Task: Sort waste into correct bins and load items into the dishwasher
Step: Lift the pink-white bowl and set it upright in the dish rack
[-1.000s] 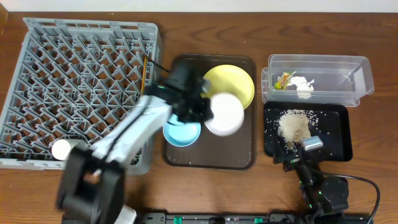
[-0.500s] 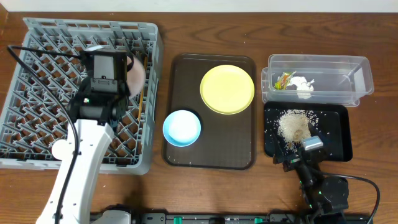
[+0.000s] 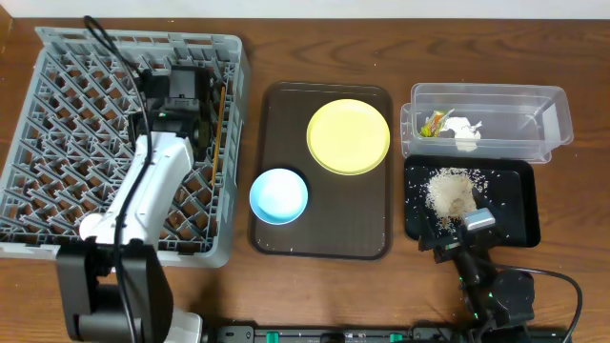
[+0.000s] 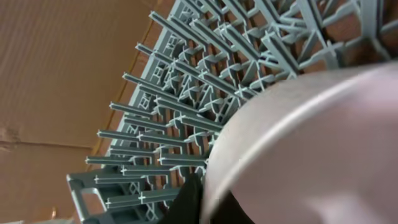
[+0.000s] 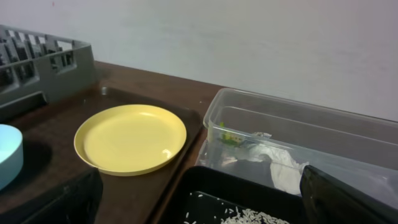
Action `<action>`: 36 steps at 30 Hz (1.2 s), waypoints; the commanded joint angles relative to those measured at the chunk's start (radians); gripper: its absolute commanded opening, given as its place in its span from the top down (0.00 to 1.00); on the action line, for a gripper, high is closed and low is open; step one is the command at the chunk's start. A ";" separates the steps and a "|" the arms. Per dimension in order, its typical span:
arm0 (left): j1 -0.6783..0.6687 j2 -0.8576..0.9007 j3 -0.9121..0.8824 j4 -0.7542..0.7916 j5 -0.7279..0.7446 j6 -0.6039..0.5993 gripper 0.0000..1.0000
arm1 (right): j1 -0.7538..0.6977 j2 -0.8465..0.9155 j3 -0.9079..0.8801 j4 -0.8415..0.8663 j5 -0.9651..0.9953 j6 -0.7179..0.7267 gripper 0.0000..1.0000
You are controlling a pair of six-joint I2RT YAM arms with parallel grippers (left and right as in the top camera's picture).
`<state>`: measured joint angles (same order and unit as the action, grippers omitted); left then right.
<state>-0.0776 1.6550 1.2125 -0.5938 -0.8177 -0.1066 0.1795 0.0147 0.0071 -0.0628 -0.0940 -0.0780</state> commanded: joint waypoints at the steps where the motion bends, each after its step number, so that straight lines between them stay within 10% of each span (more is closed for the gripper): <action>1: -0.009 0.019 0.000 0.001 -0.048 0.024 0.92 | -0.009 -0.007 -0.002 -0.004 -0.004 -0.009 0.01; 17: -0.155 0.024 -0.001 -0.023 -0.358 0.024 0.92 | -0.009 -0.007 -0.002 -0.004 -0.004 -0.009 0.01; 36: -0.201 0.116 -0.031 -0.036 -0.320 -0.036 0.92 | -0.009 -0.007 -0.002 -0.004 -0.004 -0.009 0.01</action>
<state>-0.2569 1.7405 1.1942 -0.6224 -1.1351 -0.1184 0.1795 0.0147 0.0071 -0.0631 -0.0940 -0.0776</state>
